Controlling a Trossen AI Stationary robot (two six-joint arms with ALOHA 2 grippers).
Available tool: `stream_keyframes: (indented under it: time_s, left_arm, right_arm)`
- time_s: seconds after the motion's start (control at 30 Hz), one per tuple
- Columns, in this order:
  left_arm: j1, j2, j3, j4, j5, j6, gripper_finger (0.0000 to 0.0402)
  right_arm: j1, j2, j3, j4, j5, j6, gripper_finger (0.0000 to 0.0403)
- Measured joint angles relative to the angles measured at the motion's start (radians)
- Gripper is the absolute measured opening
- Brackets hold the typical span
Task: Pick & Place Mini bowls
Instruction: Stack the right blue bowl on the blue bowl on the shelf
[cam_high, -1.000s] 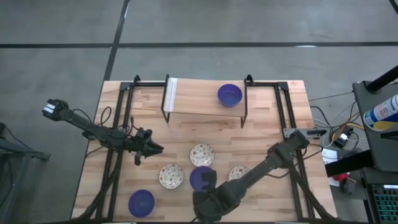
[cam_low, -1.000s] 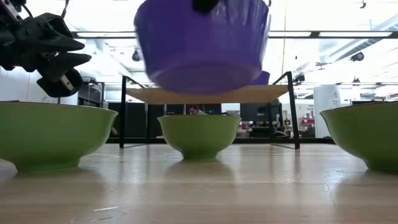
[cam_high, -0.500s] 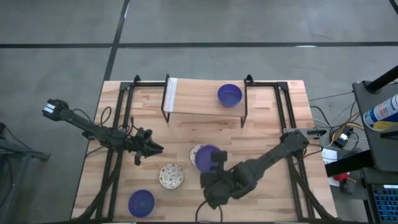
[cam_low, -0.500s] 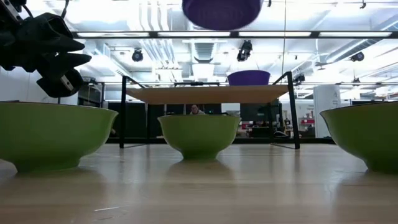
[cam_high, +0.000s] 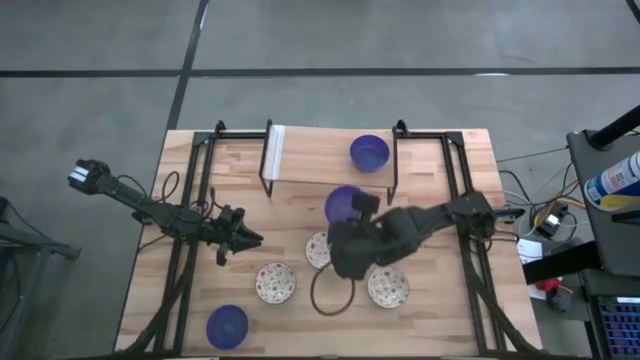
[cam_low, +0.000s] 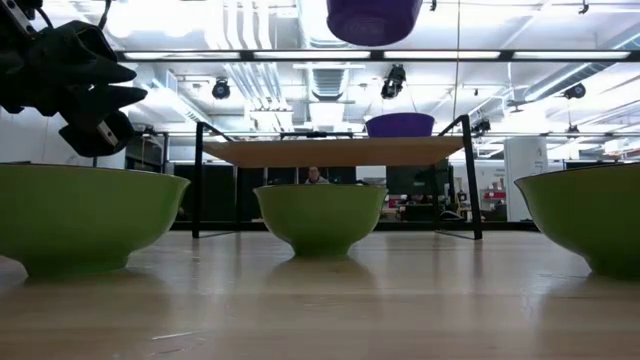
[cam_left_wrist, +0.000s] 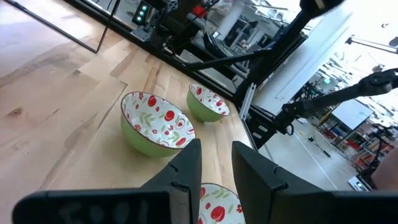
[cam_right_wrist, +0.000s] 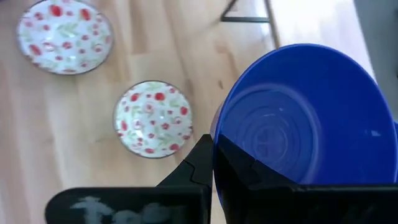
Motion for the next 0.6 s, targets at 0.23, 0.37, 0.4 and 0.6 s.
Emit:
stream_keyframes:
  time_s: [0.23,0.37,0.4,0.6]
  left_arm:
    - [0.000,0.001,0.000,0.000,0.000,0.000,0.0083]
    - [0.000,0.001,0.000,0.000,0.000,-0.001,0.0083]
    - [0.000,0.001,0.000,0.000,0.000,-0.001,0.0083]
    - [0.000,0.001,0.000,0.000,0.000,0.000,0.0083]
  right_arm:
    - [-0.091,-0.008,0.000,-0.004,-0.001,-0.039,0.0008]
    - [-0.150,-0.012,0.000,-0.004,-0.008,-0.061,0.0008]
    - [-0.166,-0.013,0.000,-0.004,-0.013,-0.065,0.0008]
    - [-0.257,-0.026,-0.001,-0.004,-0.057,-0.071,0.0008]
